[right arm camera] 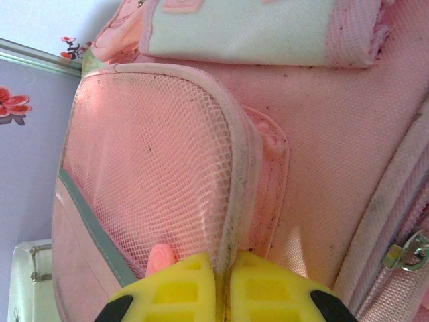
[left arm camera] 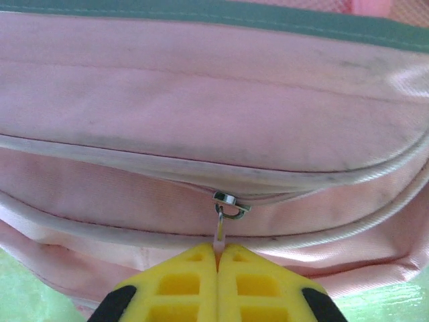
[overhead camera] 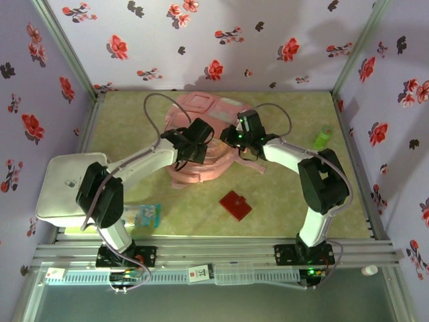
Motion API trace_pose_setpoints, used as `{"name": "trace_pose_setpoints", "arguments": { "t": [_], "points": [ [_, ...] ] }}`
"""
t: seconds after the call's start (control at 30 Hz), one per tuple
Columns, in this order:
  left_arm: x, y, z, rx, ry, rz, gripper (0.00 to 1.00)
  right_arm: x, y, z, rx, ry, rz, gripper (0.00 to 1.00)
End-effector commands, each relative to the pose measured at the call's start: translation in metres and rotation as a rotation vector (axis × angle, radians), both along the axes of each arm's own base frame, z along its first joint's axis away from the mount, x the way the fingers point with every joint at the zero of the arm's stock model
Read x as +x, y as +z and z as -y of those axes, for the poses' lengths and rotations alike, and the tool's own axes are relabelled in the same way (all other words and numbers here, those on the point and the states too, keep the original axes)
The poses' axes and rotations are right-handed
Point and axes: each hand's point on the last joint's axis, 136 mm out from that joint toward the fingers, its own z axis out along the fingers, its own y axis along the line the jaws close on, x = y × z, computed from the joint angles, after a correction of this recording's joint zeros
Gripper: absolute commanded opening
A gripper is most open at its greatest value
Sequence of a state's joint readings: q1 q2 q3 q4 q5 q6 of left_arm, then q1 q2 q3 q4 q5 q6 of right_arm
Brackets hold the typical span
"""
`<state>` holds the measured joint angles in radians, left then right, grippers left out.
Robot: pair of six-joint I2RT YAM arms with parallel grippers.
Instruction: Pack books, pencil case, and school supplies into a backpack
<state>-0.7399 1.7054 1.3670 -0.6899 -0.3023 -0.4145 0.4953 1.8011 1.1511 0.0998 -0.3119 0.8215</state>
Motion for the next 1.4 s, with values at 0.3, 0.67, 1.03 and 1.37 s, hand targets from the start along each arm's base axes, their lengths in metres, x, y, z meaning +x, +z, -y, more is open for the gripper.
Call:
{"name": "trace_pose_setpoints", "arguments": {
  "t": [0.3,0.67,1.03,1.37],
  "points": [
    [-0.012,0.030,0.042,-0.209,-0.146,-0.032,0.00,0.002,0.026,0.060,0.069,-0.223,0.008,0.51],
    [-0.026,0.040,0.116,-0.357,-0.284,-0.074,0.00,-0.037,0.023,0.078,0.159,-0.329,-0.123,0.54],
    [-0.024,0.026,0.113,-0.315,-0.269,-0.089,0.00,-0.027,0.012,0.058,0.179,-0.254,-0.163,0.34],
    [-0.020,0.021,0.094,-0.267,-0.244,-0.095,0.00,-0.014,0.011,0.053,0.152,-0.234,-0.128,0.12]
  ]
}}
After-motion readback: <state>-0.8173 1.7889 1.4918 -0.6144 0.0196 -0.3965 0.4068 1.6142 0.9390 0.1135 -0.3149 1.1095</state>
